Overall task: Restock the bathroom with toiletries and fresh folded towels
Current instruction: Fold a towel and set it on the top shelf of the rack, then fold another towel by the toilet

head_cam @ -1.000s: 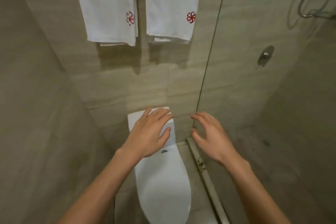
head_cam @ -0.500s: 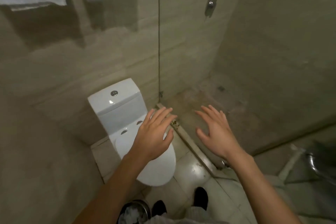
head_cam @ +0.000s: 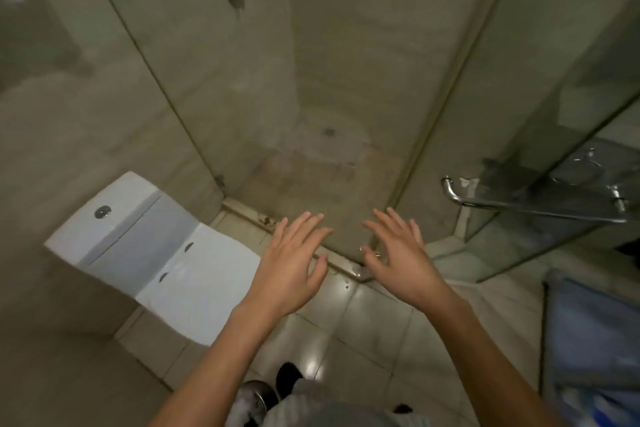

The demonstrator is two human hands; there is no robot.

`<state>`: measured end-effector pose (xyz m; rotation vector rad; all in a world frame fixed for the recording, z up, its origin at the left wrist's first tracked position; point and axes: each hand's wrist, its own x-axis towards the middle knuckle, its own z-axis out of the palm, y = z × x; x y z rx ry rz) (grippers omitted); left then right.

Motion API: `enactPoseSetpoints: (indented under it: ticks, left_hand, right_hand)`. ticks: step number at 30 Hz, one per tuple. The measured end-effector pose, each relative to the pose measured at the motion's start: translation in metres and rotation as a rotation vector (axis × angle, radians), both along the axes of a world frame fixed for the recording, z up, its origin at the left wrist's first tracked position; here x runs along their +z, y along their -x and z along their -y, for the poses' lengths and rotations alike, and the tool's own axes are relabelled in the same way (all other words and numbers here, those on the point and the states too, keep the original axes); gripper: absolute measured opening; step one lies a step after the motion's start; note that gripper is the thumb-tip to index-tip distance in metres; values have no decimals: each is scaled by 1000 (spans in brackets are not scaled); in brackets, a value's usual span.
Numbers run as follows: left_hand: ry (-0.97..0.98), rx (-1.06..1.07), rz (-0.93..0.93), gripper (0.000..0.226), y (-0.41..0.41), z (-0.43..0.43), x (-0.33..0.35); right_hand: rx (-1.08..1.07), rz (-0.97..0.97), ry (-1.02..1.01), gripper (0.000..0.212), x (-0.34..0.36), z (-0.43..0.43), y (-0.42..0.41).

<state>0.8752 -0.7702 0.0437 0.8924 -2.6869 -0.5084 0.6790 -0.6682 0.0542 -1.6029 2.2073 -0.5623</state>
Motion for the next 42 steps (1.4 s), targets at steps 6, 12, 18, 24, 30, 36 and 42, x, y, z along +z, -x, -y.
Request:
enactPoseSetpoints:
  ticks: [6,12,18,24,30,36,42]
  left_hand:
    - [-170,-63,-53,41,79,-70,-2]
    - [-171,-180,-13,42,144,-136,-6]
    - [-160,-343,29,41,202,-183,-3]
    - [-149,-551,70,44,246,-205,-3]
    - [-146,-772,76,44,286,-210,-4]
    - [-216,-984,78,42,304,-215,-16]
    - [-191,-1183,40,45,323,-243,-21]
  right_hand:
    - [-115,90,17,50,-13,-91,64]
    - [-236,145,23,49,-23,-177,111]
    - [-402,157,39,45,-25,-245,143]
    - [-597,155,85,44,-21,-289,153]
    - [-815,175,47,45,-22,-308,144]
    - [-1033,211,58,48,-22,-319,122]
    - [-1212,206,41,49,-17,-346,96]
